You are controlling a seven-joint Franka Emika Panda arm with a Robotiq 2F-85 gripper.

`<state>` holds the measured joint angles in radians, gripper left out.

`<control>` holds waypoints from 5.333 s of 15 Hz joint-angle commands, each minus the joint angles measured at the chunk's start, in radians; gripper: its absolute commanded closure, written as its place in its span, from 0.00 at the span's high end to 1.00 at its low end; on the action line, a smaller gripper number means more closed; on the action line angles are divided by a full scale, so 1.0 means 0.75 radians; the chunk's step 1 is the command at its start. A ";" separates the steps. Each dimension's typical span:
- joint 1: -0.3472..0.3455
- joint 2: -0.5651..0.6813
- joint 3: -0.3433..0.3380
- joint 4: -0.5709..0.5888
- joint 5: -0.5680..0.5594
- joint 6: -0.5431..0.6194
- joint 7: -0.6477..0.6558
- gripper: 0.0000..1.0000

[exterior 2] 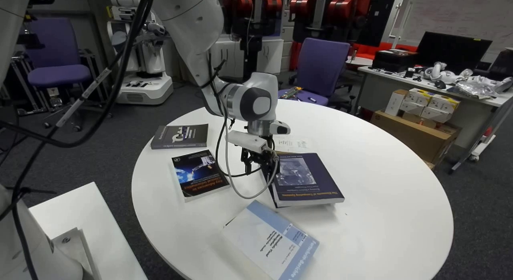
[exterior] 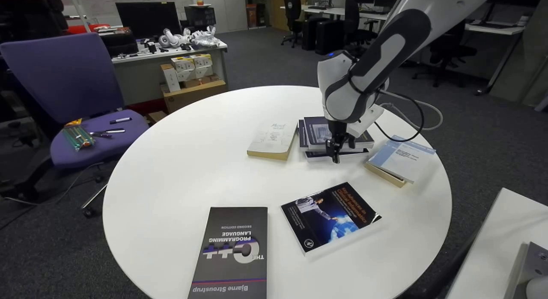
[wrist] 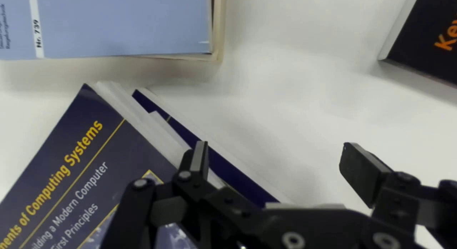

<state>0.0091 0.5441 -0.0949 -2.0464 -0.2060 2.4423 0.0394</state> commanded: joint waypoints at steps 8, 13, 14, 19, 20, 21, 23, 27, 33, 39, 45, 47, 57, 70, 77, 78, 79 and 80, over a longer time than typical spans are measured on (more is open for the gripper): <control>-0.007 -0.144 0.069 -0.112 0.014 -0.005 -0.115 1.00; -0.023 -0.104 0.034 0.068 -0.008 -0.188 -0.130 1.00; -0.033 -0.086 0.023 0.105 0.001 -0.217 -0.118 1.00; -0.110 0.031 0.005 0.319 0.113 -0.327 -0.062 1.00; -0.130 0.059 0.012 0.369 0.168 -0.352 -0.039 1.00; -0.141 0.089 0.011 0.429 0.217 -0.400 -0.001 1.00; -0.153 0.153 -0.003 0.522 0.282 -0.423 0.085 1.00; -0.130 0.251 -0.079 0.654 0.285 -0.329 0.324 1.00; -0.043 0.375 -0.251 0.791 0.185 -0.151 0.683 1.00; -0.002 0.528 -0.340 0.945 0.119 -0.135 0.905 1.00; -0.010 0.659 -0.393 1.132 0.034 -0.147 0.958 1.00; -0.051 0.672 -0.337 1.168 0.062 -0.174 0.877 1.00; -0.228 0.608 0.002 1.052 0.355 -0.158 0.324 1.00; -0.186 0.583 -0.151 1.107 0.317 -0.134 0.481 1.00; -0.199 0.744 -0.134 1.247 0.321 -0.198 0.456 1.00; -0.200 0.753 -0.132 1.257 0.321 -0.199 0.452 1.00; -0.199 0.761 -0.131 1.267 0.320 -0.205 0.450 1.00; -0.201 0.769 -0.127 1.279 0.323 -0.219 0.446 1.00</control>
<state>-0.1390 1.0864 -0.1919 -1.1466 0.0351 2.3345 0.3796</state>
